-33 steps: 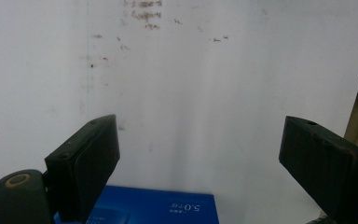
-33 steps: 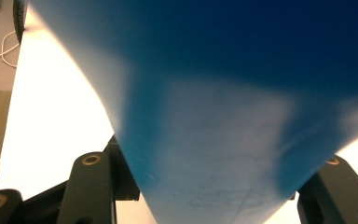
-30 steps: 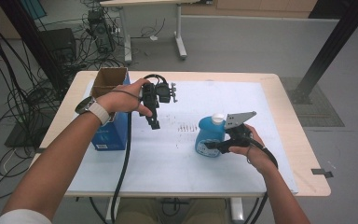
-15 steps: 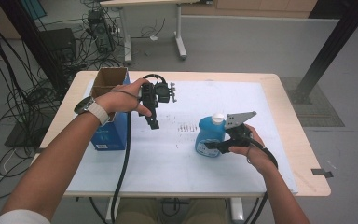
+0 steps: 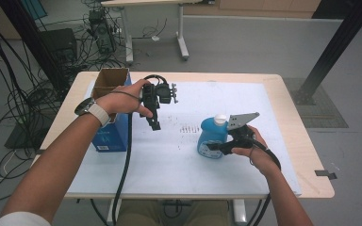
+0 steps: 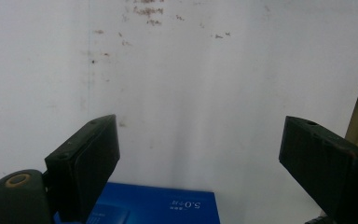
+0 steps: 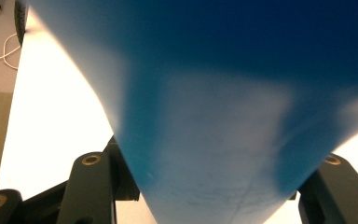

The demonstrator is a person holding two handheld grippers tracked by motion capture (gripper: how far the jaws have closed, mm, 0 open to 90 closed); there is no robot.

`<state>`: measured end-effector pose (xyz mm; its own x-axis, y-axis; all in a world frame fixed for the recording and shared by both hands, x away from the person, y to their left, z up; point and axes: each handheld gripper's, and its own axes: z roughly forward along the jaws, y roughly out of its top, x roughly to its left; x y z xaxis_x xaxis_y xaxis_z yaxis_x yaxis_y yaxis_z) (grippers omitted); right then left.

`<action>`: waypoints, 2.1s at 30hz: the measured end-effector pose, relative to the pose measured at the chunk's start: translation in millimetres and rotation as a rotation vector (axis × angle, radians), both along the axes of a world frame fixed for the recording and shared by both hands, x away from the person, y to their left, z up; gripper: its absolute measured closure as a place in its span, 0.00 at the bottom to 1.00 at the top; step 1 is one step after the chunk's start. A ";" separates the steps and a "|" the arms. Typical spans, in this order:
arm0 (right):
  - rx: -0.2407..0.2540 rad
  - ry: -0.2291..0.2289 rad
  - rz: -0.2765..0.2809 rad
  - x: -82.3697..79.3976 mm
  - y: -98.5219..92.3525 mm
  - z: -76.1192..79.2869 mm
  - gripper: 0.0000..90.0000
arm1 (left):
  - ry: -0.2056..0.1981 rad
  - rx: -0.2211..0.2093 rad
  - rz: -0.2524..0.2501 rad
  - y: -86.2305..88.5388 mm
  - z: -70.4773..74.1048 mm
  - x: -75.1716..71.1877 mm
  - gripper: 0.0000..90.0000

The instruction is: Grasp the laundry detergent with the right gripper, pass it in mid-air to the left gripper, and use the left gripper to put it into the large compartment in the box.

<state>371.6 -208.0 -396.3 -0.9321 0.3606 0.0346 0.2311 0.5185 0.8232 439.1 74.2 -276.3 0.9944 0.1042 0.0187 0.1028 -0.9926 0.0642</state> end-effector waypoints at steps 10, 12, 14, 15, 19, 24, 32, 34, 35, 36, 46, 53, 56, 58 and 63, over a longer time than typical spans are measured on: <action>0.005 0.002 -0.002 0.0 -0.3 -0.5 0.47 | -0.002 0.001 0.001 -0.2 -0.2 -0.6 0.14; 0.004 0.001 -0.002 0.2 -0.2 -0.4 0.47 | -0.002 0.000 0.003 0.0 0.2 -0.9 0.14; 0.002 0.001 -0.002 0.2 -0.1 -0.3 0.47 | -0.003 -0.001 0.004 0.3 0.5 -1.1 0.14; 0.002 0.001 -0.002 0.1 -0.1 -0.2 0.47 | -0.003 0.000 0.004 0.4 0.6 -1.1 0.14; 0.005 0.002 -0.004 -0.1 -0.2 -0.5 0.47 | -0.004 0.000 0.005 0.9 1.0 -1.2 0.14; 0.003 0.001 -0.004 0.1 -0.1 -0.3 0.47 | -0.004 -0.001 0.005 1.2 1.2 -1.1 0.14; 0.007 0.004 -0.002 0.8 -0.4 -0.7 0.47 | -0.008 -0.001 0.008 1.6 1.3 -0.6 0.14; 0.006 0.004 -0.003 0.7 -0.3 -0.5 0.47 | -0.008 -0.003 0.009 1.5 1.3 -0.6 0.14; 0.006 0.003 -0.004 0.6 -0.2 -0.6 0.47 | -0.008 -0.003 0.009 1.5 1.2 -0.7 0.14; 0.007 0.003 -0.005 0.4 -0.2 -0.7 0.47 | -0.008 -0.003 0.009 1.3 1.2 -0.6 0.14; 0.007 0.001 -0.008 0.2 -0.2 -0.8 0.47 | -0.010 -0.006 0.010 1.4 2.1 -1.2 0.14; 0.007 0.005 -0.008 0.4 -0.2 -0.8 0.47 | -0.011 -0.007 0.009 1.4 2.1 -1.6 0.14; 0.008 0.003 -0.010 0.1 -0.3 -1.0 0.47 | -0.011 -0.008 0.010 1.4 2.1 -1.6 0.14; 0.012 0.006 -0.012 0.2 -0.4 -1.1 0.47 | -0.011 -0.008 0.009 1.3 2.0 -1.6 0.14; 0.012 0.007 -0.011 0.4 -0.4 -1.2 0.47 | -0.010 -0.007 0.008 1.1 2.4 -1.6 0.14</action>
